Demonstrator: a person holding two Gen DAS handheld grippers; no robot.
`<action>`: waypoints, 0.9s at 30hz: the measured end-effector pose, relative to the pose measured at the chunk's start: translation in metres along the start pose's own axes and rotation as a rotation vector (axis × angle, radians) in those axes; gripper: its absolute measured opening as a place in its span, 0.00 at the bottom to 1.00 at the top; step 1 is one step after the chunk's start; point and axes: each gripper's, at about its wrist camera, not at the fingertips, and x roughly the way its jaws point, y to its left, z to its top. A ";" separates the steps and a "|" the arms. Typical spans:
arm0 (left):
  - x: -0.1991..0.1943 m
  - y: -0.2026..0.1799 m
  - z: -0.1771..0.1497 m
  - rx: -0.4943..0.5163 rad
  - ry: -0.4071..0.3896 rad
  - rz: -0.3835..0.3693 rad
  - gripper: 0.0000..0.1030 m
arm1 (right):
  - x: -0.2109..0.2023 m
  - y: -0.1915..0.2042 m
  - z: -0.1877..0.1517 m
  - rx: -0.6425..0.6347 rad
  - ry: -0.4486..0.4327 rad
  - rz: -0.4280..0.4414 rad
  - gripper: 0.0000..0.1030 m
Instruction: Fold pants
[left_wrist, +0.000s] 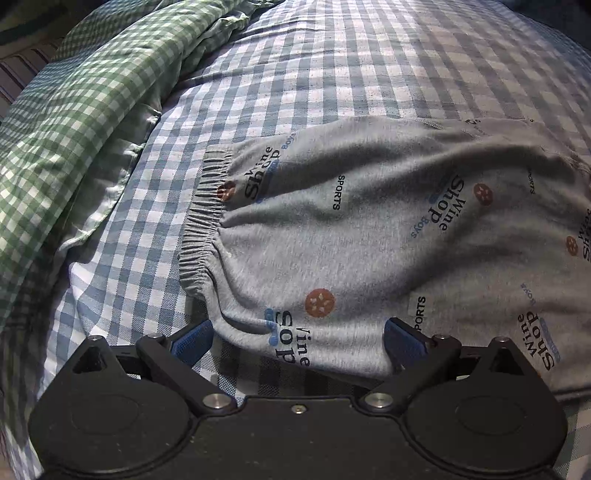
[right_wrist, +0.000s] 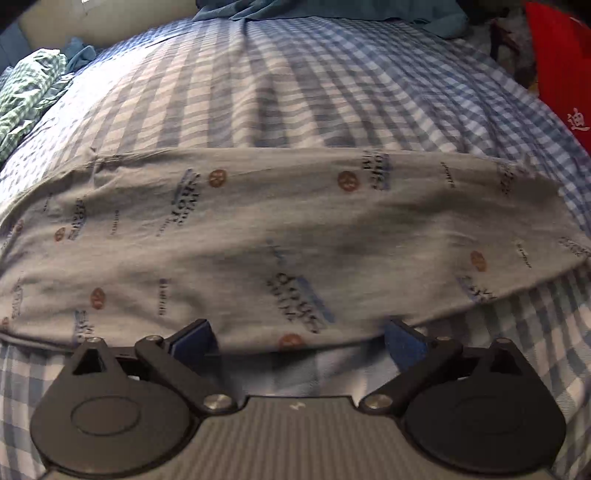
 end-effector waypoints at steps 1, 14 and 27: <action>-0.005 -0.004 0.000 -0.001 0.000 0.003 0.97 | -0.003 -0.011 -0.001 0.019 -0.008 0.016 0.99; -0.088 -0.229 0.037 0.181 -0.123 -0.294 0.99 | -0.032 -0.190 -0.004 0.240 -0.121 0.057 1.00; -0.146 -0.562 0.049 0.891 -0.182 -0.799 0.99 | 0.006 -0.309 0.007 0.350 -0.177 0.252 0.86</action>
